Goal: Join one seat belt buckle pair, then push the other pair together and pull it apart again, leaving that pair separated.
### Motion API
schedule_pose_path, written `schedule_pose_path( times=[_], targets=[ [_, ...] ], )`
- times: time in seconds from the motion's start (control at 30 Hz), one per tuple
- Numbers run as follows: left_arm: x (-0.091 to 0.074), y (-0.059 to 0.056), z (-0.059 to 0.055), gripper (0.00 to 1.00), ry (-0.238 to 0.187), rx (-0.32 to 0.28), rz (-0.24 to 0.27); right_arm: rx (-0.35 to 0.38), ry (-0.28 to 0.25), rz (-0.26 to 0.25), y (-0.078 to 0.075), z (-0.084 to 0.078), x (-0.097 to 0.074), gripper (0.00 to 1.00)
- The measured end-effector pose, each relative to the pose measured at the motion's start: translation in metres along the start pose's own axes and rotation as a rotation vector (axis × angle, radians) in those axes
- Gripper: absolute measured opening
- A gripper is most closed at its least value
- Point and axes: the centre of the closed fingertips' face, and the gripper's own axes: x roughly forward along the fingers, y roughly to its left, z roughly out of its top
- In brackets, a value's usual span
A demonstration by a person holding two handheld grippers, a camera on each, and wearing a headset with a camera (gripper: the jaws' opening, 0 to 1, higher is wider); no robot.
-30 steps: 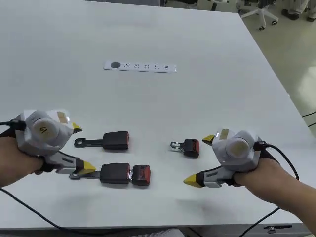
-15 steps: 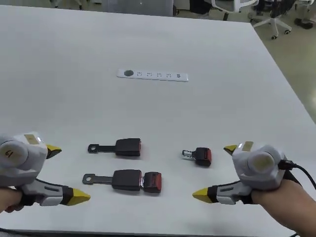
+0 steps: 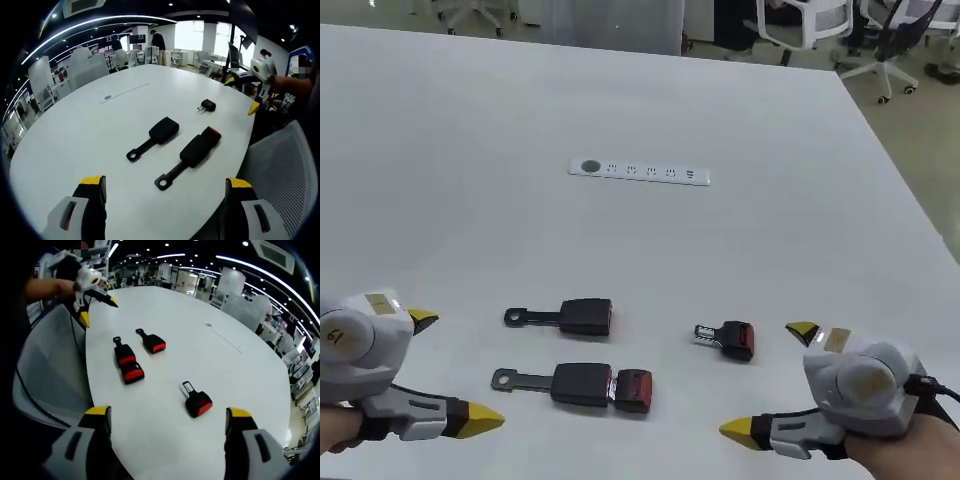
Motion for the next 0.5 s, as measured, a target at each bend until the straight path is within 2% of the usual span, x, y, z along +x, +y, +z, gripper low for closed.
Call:
schedule_pose_path(
  times=[0.13, 0.3, 0.5],
  targets=[
    [-0.0012, 0.0039, 0.0009, 1.0, -0.009, -0.01, 0.018, -0.016, 0.006, -0.006, -0.0034, -0.002, -0.0027, 0.94],
    [-0.0039, 0.0052, -0.0009, 1.0, -0.01, -0.018, 0.021, 0.011, 0.023, -0.001, -0.0046, -0.0075, -0.0042, 0.94],
    [-0.0069, 0.0072, -0.003, 1.0, -0.011, -0.001, 0.027, -0.033, 0.023, 0.01, -0.0026, -0.0057, -0.0033, 0.92]
  ],
)
